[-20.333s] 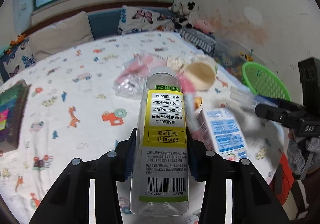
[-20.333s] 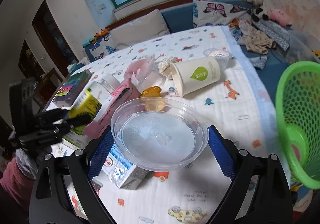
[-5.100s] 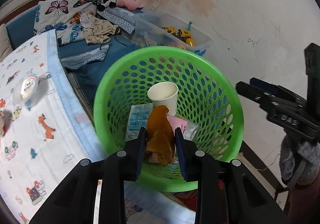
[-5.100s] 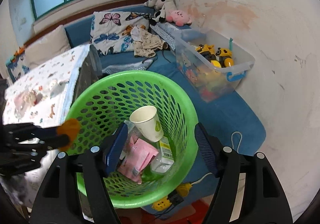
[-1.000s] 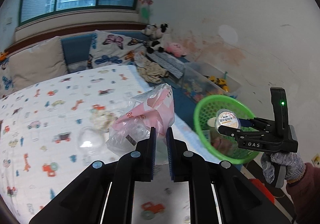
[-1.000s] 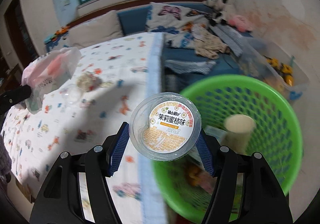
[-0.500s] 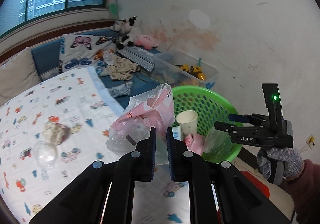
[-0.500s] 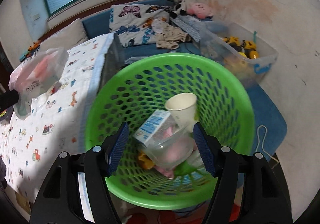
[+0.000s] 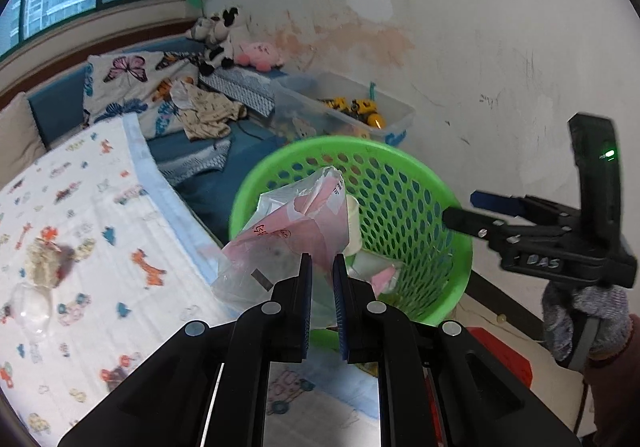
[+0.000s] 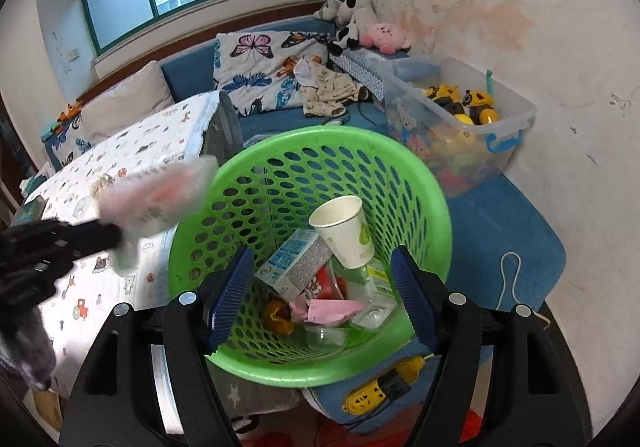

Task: Collect trash
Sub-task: 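Carry the dessert cup and pink bag over the basket and open both tools, then move both tools back over the bed toward the crumpled tissue and clear lid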

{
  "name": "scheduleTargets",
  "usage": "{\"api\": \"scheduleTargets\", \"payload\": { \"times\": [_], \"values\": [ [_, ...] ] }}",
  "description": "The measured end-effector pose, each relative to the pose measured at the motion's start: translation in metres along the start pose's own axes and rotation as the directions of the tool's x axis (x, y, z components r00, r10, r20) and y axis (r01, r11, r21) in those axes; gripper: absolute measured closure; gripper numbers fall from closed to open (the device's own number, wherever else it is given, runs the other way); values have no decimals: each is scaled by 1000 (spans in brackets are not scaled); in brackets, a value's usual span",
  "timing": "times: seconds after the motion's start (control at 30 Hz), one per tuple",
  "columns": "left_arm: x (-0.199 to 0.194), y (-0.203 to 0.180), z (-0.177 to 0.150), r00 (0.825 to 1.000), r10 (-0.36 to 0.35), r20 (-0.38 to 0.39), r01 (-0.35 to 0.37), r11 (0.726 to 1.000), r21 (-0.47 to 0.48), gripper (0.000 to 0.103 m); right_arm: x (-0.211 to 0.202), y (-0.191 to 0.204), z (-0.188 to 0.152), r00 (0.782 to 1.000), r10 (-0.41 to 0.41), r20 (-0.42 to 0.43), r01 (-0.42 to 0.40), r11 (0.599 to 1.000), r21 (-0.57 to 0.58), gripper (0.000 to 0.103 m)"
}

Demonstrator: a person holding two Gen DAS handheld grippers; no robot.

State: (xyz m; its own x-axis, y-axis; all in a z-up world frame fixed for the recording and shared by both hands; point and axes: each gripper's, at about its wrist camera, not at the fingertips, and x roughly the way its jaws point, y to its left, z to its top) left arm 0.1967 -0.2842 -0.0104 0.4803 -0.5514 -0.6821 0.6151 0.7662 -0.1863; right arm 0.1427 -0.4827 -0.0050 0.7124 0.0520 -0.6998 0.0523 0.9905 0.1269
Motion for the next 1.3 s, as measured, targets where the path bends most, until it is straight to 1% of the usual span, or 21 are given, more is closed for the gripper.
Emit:
{"api": "scheduleTargets", "payload": {
  "times": [0.17, 0.27, 0.33, 0.4, 0.5, 0.6, 0.7, 0.8, 1.03, 1.1, 1.23, 1.3],
  "values": [
    [18, -11, -2, 999, -23, -37, 23, 1000, 2, 92, -8, -4, -2, 1000, 6, 16, -6, 1000, 12, 31],
    [26, -16, -3, 997, -45, -61, 45, 999, -3, 90, -10, -8, -4, 1000, 11, 19, -11, 1000, 20, 31],
    [28, -19, -4, 997, -54, -63, 54, 999, 7, 86, -12, -9, -6, 1000, 11, 22, -11, 1000, 24, 31],
    [27, -23, -6, 997, -53, -59, 54, 998, 18, 71, -12, -10, -7, 1000, 14, 21, -15, 999, 31, 31],
    [25, -24, -8, 997, -61, -48, 62, 998, 27, 62, -12, -11, -7, 1000, 16, 21, -17, 999, 35, 31],
    [20, -23, -9, 997, -68, -37, 69, 997, 21, 55, -12, -11, -6, 1000, 17, 21, -18, 999, 34, 31],
    [13, -21, -13, 998, -60, -29, 61, 998, 20, 55, -13, -7, -6, 999, 21, 28, -22, 999, 31, 31],
    [4, -13, -17, 999, -40, -21, 40, 999, 7, 55, -15, -2, -5, 999, 27, 31, -27, 999, 22, 31],
    [-21, 20, -29, 999, 52, -8, -53, 998, -42, 55, -11, 19, -5, 998, 56, 22, -55, 998, -8, 31],
    [-31, 33, -34, 996, 89, -3, -89, 994, -64, 55, -8, 28, -5, 998, 68, 17, -68, 997, -20, 31],
    [-45, 58, -41, 991, 134, -3, -133, 986, -101, 55, -1, 47, -1, 996, 93, 10, -92, 995, -44, 31],
    [-54, 72, -46, 984, 177, 2, -176, 978, -114, 55, 1, 56, 1, 994, 107, 7, -106, 993, -57, 31]
  ]
}}
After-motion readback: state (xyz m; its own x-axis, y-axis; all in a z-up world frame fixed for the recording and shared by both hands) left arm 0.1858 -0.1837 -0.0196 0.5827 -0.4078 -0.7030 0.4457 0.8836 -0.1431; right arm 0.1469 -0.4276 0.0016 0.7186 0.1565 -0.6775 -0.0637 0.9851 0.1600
